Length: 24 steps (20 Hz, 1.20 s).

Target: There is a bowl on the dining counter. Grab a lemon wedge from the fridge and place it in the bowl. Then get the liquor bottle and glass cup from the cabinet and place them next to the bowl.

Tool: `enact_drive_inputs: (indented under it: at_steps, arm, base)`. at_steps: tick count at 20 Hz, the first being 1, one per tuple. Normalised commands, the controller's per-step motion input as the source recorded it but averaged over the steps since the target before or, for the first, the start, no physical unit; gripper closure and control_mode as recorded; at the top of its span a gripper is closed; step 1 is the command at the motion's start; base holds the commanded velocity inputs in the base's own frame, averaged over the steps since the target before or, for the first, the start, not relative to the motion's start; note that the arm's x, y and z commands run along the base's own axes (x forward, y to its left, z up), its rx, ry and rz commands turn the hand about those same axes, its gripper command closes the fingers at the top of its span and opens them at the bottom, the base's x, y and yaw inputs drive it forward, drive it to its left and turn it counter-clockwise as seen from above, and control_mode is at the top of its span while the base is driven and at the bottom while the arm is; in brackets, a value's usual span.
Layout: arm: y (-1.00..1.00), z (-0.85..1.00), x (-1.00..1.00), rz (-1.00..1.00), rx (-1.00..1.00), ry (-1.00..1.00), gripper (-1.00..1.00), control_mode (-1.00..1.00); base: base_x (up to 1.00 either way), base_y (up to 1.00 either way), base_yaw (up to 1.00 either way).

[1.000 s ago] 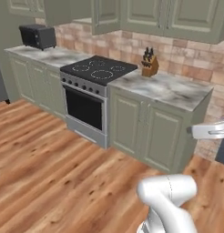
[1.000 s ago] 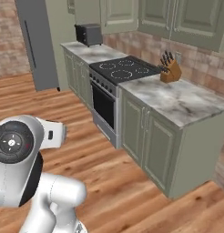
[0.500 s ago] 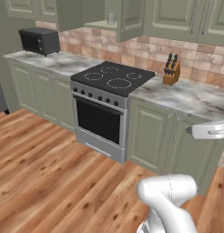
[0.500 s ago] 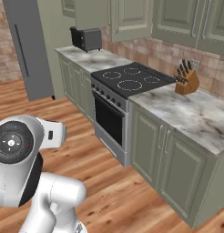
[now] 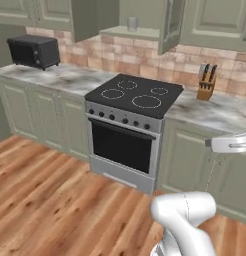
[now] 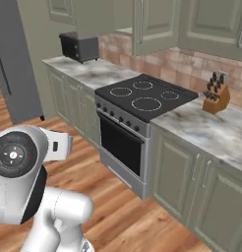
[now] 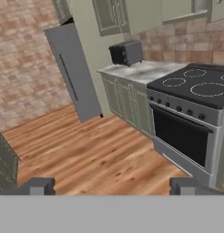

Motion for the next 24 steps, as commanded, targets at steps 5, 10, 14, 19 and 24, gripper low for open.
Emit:
enact_drive_inputs:
  at_steps: [5, 10, 14, 19, 24]
  arm:
    - [0.0, 0.0, 0.0, 0.0, 0.0, 0.0, -1.0, 1.0]
    - [0.0, 0.0, 0.0, 0.0, 0.0, 0.0, -1.0, 1.0]
    - [0.0, 0.0, 0.0, 0.0, 0.0, 0.0, -1.0, 1.0]
    - [0.0, 0.0, 0.0, 0.0, 0.0, 0.0, -1.0, 1.0]
    - [0.0, 0.0, 0.0, 0.0, 0.0, 0.0, -1.0, 1.0]
  base:
    - [1.0, 0.84, -0.34]
    - [1.0, 0.83, -0.34]
    - [1.0, 0.67, -0.36]
    - [1.0, 0.43, -0.39]
    - [0.94, 0.27, -0.37]
